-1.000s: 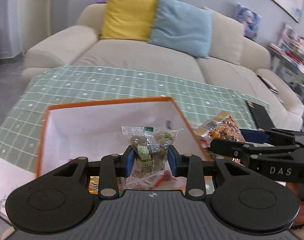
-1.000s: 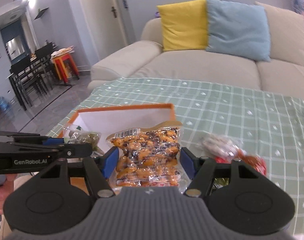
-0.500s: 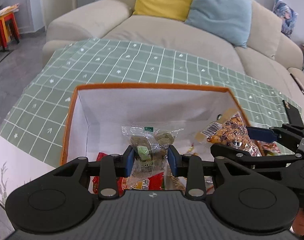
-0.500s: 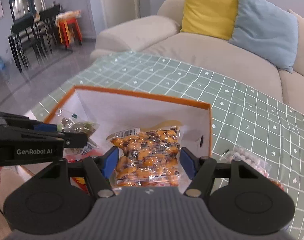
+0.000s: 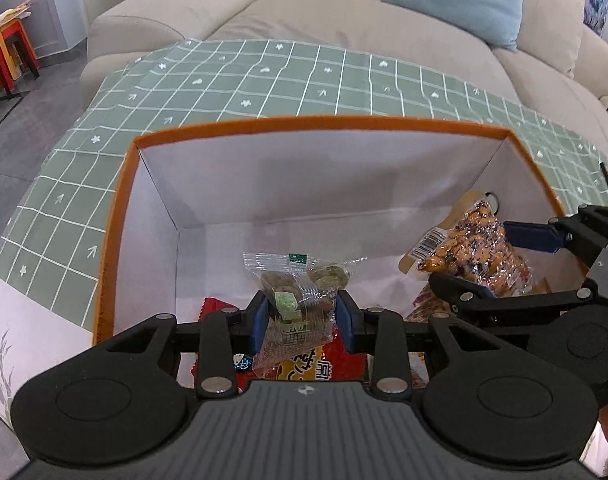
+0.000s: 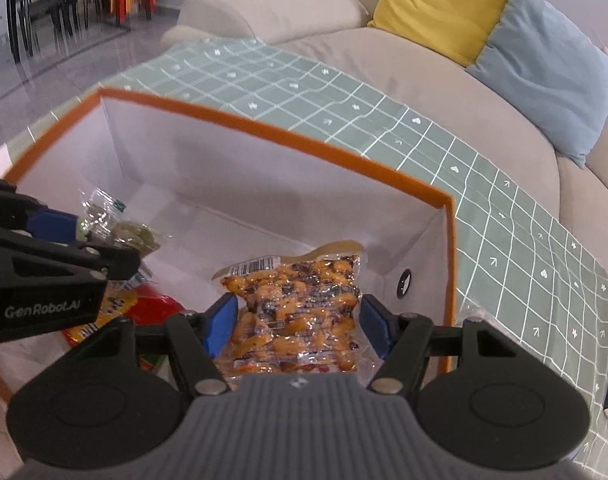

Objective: Organize snacks
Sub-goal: 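Drop the green-printed bag into the orange box while the right tool drops the peanut bag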

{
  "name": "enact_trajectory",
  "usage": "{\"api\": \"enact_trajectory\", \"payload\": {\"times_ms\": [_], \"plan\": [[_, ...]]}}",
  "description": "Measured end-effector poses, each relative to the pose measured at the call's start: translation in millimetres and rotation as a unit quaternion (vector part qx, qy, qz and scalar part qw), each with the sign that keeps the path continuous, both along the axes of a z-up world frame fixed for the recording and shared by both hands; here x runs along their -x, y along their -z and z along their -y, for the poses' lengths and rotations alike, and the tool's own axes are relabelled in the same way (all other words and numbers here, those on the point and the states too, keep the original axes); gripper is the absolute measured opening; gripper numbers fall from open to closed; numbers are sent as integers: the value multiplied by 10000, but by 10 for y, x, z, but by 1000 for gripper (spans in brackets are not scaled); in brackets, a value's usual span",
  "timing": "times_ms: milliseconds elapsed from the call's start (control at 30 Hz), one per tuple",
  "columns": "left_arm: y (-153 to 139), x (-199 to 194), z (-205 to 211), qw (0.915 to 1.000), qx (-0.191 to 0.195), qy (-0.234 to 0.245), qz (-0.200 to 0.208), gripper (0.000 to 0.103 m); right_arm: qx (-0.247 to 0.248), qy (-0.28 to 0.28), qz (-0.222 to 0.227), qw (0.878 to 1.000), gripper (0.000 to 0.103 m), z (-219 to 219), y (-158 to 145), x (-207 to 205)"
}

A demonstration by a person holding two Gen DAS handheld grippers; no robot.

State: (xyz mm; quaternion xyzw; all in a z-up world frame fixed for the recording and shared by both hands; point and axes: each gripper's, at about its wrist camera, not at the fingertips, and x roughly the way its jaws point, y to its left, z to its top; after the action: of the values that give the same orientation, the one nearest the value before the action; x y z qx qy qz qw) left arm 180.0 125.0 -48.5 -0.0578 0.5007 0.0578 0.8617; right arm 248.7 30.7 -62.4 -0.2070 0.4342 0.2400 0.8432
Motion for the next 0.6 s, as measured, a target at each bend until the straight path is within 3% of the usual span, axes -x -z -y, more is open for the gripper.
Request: {"api": "enact_trajectory", "payload": {"times_ms": [333,500,600], "plan": [[13,-36,6,9999,-140,-23,-74,41,49,6,-225,9997,66,-23,54,-77],[-82,2,-3,9999,-147,-11,70,52,-43,53,-217,9997,69,38,-18,-45],[-161,67,9,9996,-165,-11,218,60,-55,40,-97,9999,78,67,-111,12]]}}
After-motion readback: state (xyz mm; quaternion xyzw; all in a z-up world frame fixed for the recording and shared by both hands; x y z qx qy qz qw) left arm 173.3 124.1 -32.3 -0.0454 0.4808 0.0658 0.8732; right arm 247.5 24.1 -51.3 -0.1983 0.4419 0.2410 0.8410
